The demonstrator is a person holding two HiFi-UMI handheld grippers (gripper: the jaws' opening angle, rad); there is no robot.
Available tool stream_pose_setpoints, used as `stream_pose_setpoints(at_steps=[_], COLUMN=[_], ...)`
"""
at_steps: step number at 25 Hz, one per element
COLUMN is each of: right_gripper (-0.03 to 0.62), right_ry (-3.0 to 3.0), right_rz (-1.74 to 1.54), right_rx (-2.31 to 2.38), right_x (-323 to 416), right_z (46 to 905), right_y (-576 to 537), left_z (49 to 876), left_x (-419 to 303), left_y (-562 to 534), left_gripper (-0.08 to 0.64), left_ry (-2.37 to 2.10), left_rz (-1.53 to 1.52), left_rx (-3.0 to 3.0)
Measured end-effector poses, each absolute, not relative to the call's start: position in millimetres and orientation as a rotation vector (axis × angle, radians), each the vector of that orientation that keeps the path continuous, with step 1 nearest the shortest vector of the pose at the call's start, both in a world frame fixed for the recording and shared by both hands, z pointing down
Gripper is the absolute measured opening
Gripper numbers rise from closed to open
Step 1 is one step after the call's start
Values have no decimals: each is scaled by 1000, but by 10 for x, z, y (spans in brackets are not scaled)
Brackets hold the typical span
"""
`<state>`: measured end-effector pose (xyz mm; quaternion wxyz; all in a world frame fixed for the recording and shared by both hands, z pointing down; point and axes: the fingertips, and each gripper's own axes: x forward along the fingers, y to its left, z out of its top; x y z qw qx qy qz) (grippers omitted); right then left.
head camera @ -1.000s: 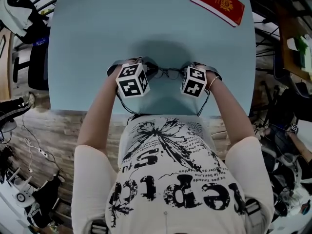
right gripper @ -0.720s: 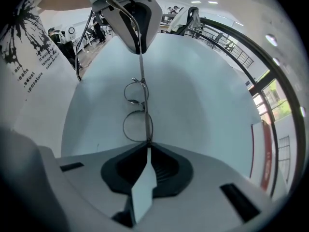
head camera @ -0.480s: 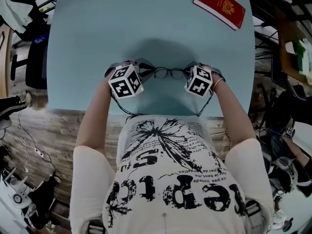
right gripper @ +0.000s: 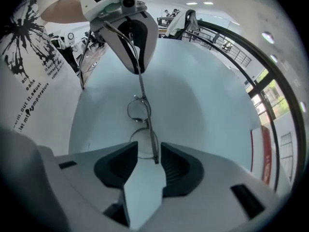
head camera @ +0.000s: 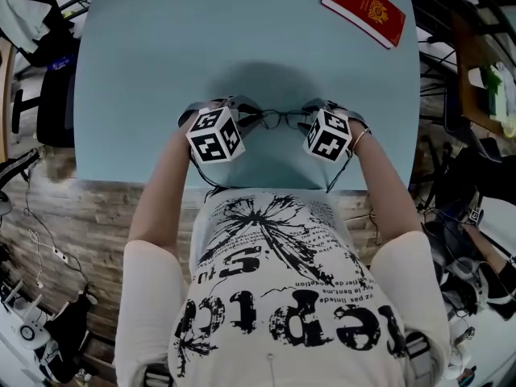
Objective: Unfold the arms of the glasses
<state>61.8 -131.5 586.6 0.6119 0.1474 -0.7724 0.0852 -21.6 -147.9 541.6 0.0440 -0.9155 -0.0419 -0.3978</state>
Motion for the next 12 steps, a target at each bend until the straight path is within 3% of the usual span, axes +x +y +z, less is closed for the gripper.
stream_pose_setpoints(at_steps=[12], right_gripper=[64], right_ry=[-1804], right_rz=[52], right_rx=[212], right_x=[-36], right_z=[5953], right_y=[-1464], left_z=[5423], left_x=[-244], left_y=[-1459], left_gripper=[26], left_ry=[-112], left_rz=[-1173], left_rx=[-2825])
